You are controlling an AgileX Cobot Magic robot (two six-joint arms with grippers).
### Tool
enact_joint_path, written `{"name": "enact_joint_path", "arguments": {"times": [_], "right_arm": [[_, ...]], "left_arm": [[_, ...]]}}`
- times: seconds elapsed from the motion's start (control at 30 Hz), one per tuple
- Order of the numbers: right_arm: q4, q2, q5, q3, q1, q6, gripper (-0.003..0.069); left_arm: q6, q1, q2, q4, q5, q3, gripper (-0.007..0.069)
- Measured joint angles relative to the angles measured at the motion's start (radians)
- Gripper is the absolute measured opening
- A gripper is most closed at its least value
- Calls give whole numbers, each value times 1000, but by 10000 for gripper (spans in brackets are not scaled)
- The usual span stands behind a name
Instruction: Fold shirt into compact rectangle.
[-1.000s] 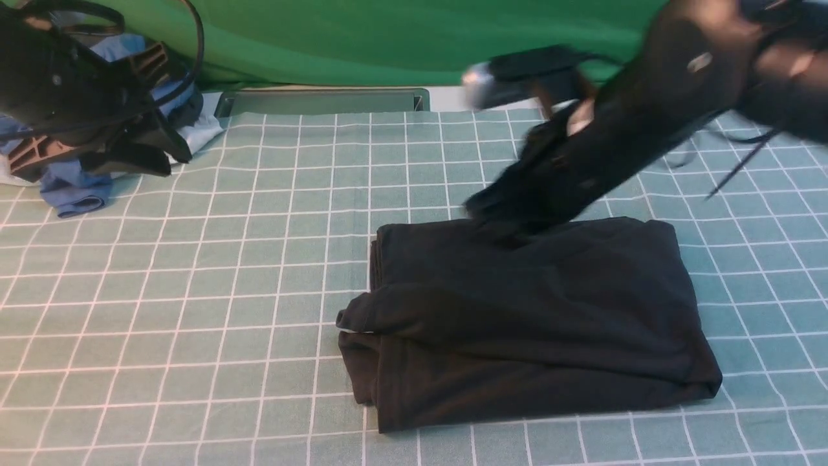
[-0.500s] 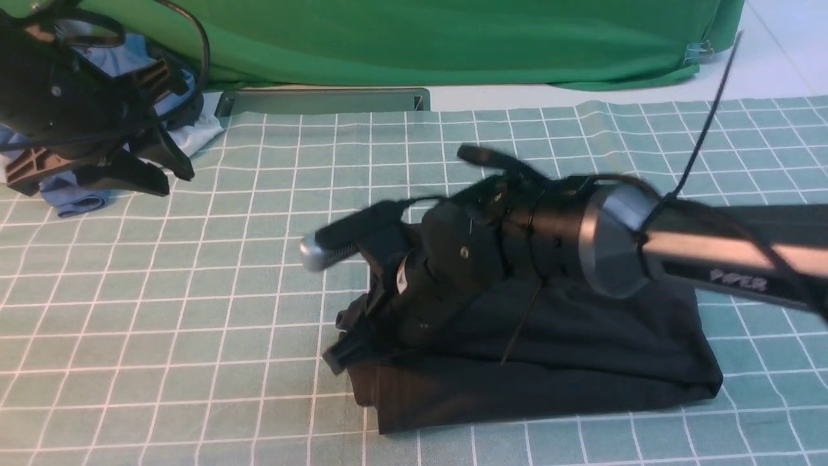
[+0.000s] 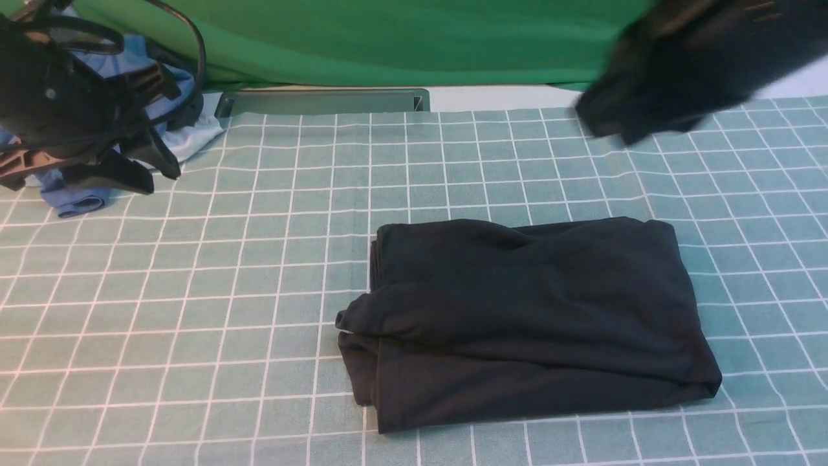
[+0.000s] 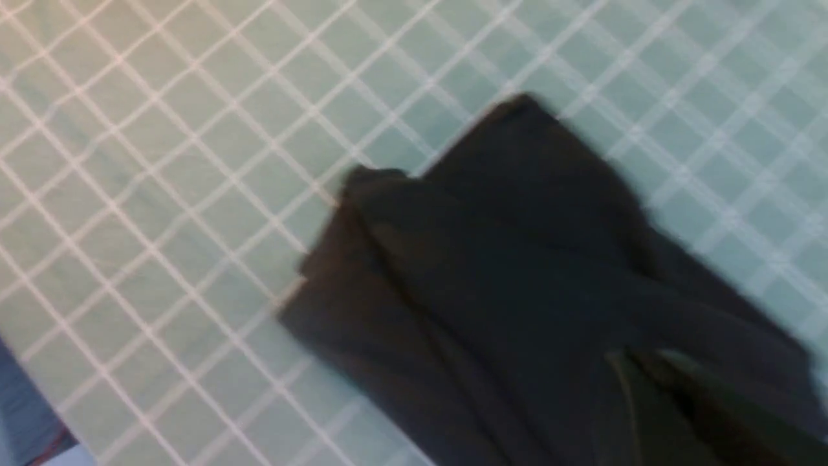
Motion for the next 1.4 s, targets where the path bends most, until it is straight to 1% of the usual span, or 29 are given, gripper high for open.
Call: {"name": "enact_joint_path", "arguments": {"times": [0.03, 0.1, 0.13, 0.2, 0.23, 0.37, 0.47, 0.5, 0.53, 0.57, 0.63, 0.7, 1.0, 1.33, 1.4], "right_arm": [[-28, -112, 5, 60, -4, -3, 27], [-40, -216, -13, 134, -4, -4, 27], [-42, -229, -16, 145, -4, -5, 27], [-47, -393, -97, 288, -4, -5, 29], [-47, -490, -173, 401, -4, -5, 30], [-48, -752, -371, 667, -4, 3, 31], [-48, -908, -607, 910, -4, 3, 31], [-48, -917, -624, 925, -4, 3, 31], [-48, -981, -773, 1051, -4, 3, 31], [-48, -1005, -854, 1110, -4, 3, 31], [-48, -1032, -974, 1191, -4, 3, 31], [-48, -1040, -1049, 1235, -4, 3, 31], [-48, -1041, -1120, 1224, -4, 3, 43], [-46, -1041, -1123, 1224, -4, 4, 69], [-46, -1041, -1124, 1224, -4, 4, 76]], "left_arm": [[0, 0, 0, -4, -1, 0, 198], [0, 0, 0, -7, -2, 0, 199], [0, 0, 0, -7, -2, 0, 200], [0, 0, 0, -8, -3, 0, 200], [0, 0, 0, -8, -3, 0, 200], [0, 0, 0, -8, -5, 0, 200], [0, 0, 0, -8, -7, 0, 200], [0, 0, 0, -8, -7, 0, 200], [0, 0, 0, -8, -12, 0, 200], [0, 0, 0, -8, -12, 0, 200], [0, 0, 0, -8, -16, 0, 200], [0, 0, 0, -8, -33, 0, 200], [0, 0, 0, -8, -82, 0, 200], [43, 0, 0, -4, -38, 0, 201], [47, 0, 0, -4, -33, 0, 183]]}}
